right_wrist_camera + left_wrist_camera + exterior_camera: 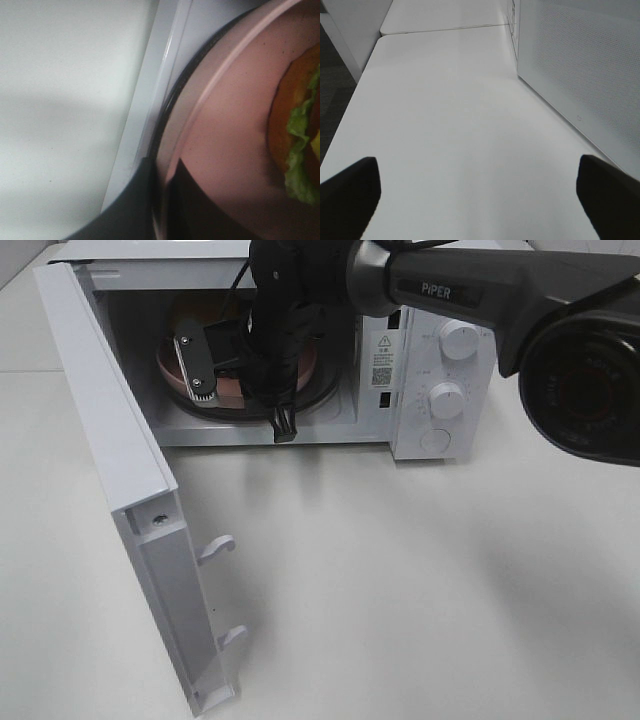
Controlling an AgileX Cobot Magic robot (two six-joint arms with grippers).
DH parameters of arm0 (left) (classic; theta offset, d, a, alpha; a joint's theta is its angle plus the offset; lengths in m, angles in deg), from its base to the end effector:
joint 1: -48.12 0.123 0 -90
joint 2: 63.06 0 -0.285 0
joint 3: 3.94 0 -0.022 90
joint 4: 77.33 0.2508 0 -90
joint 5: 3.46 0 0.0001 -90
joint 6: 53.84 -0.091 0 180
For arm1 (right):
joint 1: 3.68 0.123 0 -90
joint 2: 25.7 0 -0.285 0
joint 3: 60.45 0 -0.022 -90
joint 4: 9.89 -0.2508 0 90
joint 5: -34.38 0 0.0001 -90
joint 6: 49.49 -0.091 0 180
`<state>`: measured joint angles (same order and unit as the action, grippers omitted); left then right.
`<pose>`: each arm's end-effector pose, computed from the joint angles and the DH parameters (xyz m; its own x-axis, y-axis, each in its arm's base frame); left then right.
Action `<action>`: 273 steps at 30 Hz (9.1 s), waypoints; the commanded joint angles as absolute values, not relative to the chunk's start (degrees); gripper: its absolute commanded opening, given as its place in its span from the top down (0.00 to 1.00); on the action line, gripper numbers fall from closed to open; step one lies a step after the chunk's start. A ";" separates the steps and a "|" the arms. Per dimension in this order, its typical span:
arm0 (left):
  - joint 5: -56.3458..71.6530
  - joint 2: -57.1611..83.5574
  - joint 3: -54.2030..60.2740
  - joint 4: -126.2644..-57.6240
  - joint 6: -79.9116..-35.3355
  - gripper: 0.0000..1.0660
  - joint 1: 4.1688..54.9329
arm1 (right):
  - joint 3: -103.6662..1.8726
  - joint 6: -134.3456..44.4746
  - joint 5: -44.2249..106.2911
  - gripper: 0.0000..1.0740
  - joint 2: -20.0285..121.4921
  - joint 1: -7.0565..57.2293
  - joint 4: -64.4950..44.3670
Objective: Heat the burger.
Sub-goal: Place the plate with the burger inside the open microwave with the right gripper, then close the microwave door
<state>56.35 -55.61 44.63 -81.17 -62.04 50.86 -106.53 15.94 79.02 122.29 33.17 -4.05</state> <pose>-0.0049 -0.0055 0.2788 -0.4313 0.0885 -0.8979 0.0517 0.9960 0.0733 0.4374 0.3197 0.1682 0.2986 -0.9445 -0.1371 -0.8222 -0.1816 -0.5394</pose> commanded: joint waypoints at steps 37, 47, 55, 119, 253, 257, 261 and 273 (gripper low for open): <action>55.72 -56.70 44.80 -81.75 -61.92 0.05 51.04 | -107.68 9.12 78.45 0.69 122.98 32.71 -4.56; 55.72 -56.70 44.80 -81.75 -61.92 0.05 51.04 | -107.68 6.60 81.25 0.32 122.52 32.71 -5.31; 55.72 -56.70 44.80 -81.75 -61.92 0.05 51.04 | -107.68 6.49 82.11 0.32 120.86 32.71 -5.82; 55.72 -56.70 44.80 -81.75 -61.92 0.05 51.04 | -74.22 4.25 86.98 0.26 94.85 33.17 -6.28; 55.72 -56.65 44.80 -81.75 -61.92 0.05 51.04 | -11.31 -45.77 89.50 0.54 -19.68 -2.82 -9.55; 55.72 -56.65 44.80 -81.75 -61.92 0.05 51.04 | -11.31 -45.77 89.50 0.54 -19.68 -2.82 -9.55; 55.72 -56.65 44.80 -81.75 -61.92 0.05 51.04 | -11.31 -45.77 89.50 0.54 -19.68 -2.82 -9.55; 46.10 -50.34 42.05 -83.12 -61.98 0.05 51.04 | -11.31 -45.77 89.50 0.54 -19.68 -2.82 -9.89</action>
<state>52.80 -53.72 43.26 -81.86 -62.04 50.86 -11.31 -46.51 89.79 -18.14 -2.64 -9.89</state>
